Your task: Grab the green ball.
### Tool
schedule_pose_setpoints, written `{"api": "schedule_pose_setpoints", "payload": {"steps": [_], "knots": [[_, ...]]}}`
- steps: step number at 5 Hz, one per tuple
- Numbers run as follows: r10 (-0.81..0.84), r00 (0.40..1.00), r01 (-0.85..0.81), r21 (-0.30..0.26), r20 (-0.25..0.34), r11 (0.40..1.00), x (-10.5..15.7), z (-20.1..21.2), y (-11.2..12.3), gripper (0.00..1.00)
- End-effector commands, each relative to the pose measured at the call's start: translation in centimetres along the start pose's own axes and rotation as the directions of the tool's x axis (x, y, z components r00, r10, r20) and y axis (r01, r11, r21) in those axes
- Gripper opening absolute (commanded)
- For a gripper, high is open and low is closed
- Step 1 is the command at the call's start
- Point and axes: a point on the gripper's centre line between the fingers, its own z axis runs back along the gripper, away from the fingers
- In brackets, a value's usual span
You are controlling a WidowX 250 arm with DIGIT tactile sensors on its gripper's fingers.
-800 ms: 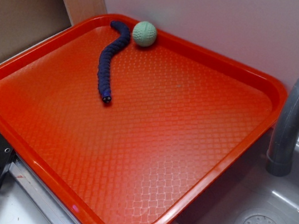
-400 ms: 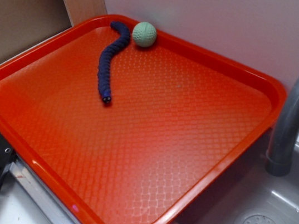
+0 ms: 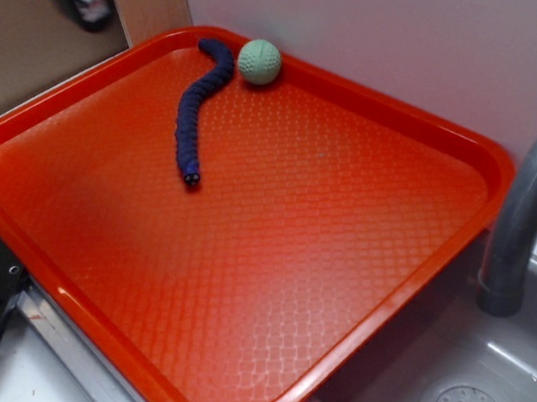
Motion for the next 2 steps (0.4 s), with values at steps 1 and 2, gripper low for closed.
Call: {"api": "schedule_pose_setpoints", "payload": {"steps": [1,2], "knots": [[-0.076,0.995,0.074,0.024,0.069,0.997,6.8,-5.8,3.6,1.0],[-0.065,0.994,0.061,0.05,0.093,0.997,8.4,-7.4,5.2,1.0]]}}
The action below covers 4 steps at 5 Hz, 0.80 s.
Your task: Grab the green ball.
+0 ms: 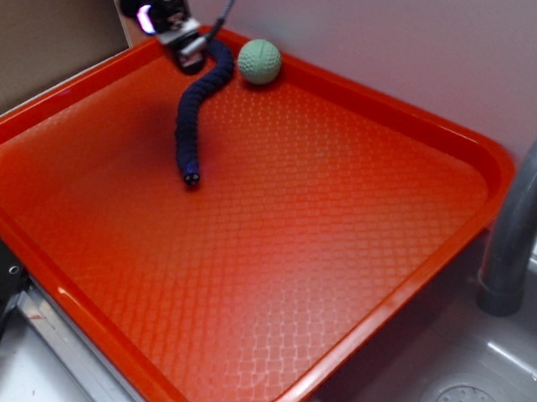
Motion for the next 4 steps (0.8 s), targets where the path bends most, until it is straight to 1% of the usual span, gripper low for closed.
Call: {"api": "schedule_pose_setpoints", "payload": {"steps": [1,2,3,4], "knots": [[-0.013,0.997,0.011,0.029,0.071,1.0,3.7,-0.5,2.5,1.0],[-0.031,0.994,0.035,-0.032,0.101,0.999,5.3,-0.5,1.8,1.0],[-0.046,0.992,0.055,-0.074,0.117,0.996,5.8,-1.0,0.8,1.0],[-0.042,0.992,0.057,-0.132,0.119,0.99,6.1,-2.2,-0.5,1.0]]}}
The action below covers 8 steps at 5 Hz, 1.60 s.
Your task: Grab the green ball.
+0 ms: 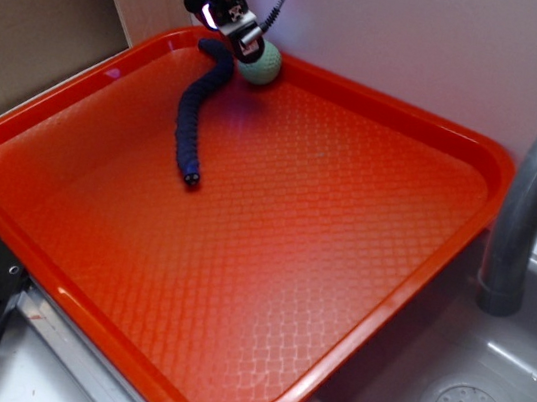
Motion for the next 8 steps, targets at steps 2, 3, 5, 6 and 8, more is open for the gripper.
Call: {"api": "schedule_pose_setpoints", "payload": {"steps": [2,3,5,6,8], "knots": [[-0.094,0.994,0.096,-0.04,0.049,0.995,1.4,-2.1,-3.3,0.0],[-0.058,0.997,0.06,-0.041,0.048,0.997,1.7,-2.7,-2.6,0.0],[-0.041,0.998,0.042,-0.018,0.045,0.999,2.2,-3.1,-2.2,0.0],[-0.02,0.999,0.021,-0.014,0.043,1.0,2.1,-3.0,-1.9,0.0],[-0.005,0.999,0.006,-0.007,0.047,1.0,1.5,-2.3,-2.0,0.0]]}}
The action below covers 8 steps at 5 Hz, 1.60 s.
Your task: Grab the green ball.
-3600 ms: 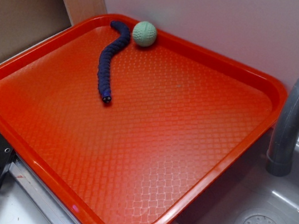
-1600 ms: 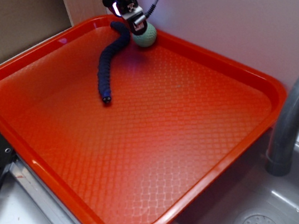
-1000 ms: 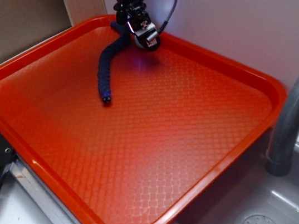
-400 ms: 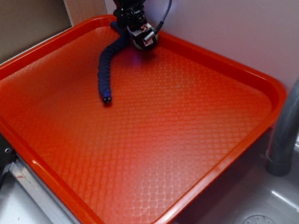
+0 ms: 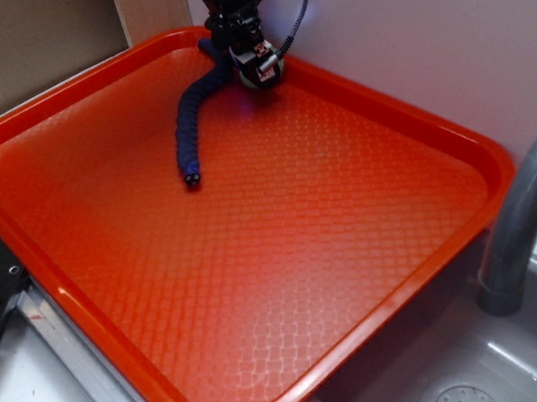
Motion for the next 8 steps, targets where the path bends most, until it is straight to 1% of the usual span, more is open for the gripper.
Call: {"api": "schedule_pose_setpoints", "payload": {"steps": [1,2,3,4,5,6,8], "knots": [[0.025,0.999,-0.027,0.046,0.042,0.999,0.1,3.2,-0.8,0.0],[0.108,0.99,-0.101,0.082,-0.086,0.991,-1.2,6.9,-1.4,0.0],[0.289,0.951,-0.279,0.092,-0.115,0.956,-3.4,12.6,-2.3,0.0],[0.432,0.891,-0.415,0.136,-0.138,0.899,-5.3,18.3,-3.6,0.0],[0.464,0.877,-0.453,0.105,-0.127,0.885,-6.1,21.3,-5.0,0.0],[0.413,0.908,-0.407,0.089,-0.07,0.909,-8.1,21.6,-7.4,0.0],[0.434,0.897,-0.422,0.131,-0.084,0.897,-8.2,19.9,-7.5,0.0]]}}
